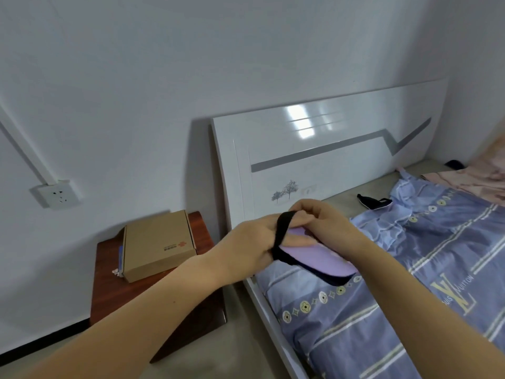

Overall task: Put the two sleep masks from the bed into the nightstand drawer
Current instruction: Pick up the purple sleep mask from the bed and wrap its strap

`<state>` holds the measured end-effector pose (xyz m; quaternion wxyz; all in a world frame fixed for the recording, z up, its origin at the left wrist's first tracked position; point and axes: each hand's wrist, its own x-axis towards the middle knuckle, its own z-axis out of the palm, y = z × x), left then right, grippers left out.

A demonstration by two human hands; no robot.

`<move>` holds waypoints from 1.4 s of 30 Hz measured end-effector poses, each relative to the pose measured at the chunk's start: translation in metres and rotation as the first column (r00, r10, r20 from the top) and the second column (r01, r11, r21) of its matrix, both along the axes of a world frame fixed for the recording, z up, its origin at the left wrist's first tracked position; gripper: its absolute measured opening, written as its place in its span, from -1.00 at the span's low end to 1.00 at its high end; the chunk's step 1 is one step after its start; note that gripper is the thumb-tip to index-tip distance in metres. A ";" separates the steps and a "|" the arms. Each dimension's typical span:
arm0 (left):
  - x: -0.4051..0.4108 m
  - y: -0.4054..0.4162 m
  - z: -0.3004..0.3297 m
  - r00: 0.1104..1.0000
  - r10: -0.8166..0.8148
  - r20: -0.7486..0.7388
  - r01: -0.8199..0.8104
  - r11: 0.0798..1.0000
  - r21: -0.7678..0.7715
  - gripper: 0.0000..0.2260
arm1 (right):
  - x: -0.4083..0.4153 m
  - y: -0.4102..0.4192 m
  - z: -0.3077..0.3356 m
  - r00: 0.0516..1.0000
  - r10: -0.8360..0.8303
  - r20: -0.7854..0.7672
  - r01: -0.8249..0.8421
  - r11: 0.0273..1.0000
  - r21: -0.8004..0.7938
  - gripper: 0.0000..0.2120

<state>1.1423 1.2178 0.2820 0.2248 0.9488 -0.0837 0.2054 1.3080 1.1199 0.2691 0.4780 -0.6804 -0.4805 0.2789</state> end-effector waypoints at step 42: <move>-0.096 0.076 -0.080 0.525 0.748 -0.406 -0.725 0.144 -0.673 -0.87 | -0.074 0.144 -0.078 0.470 0.492 -0.732 -0.779 0.622 -0.082 -0.73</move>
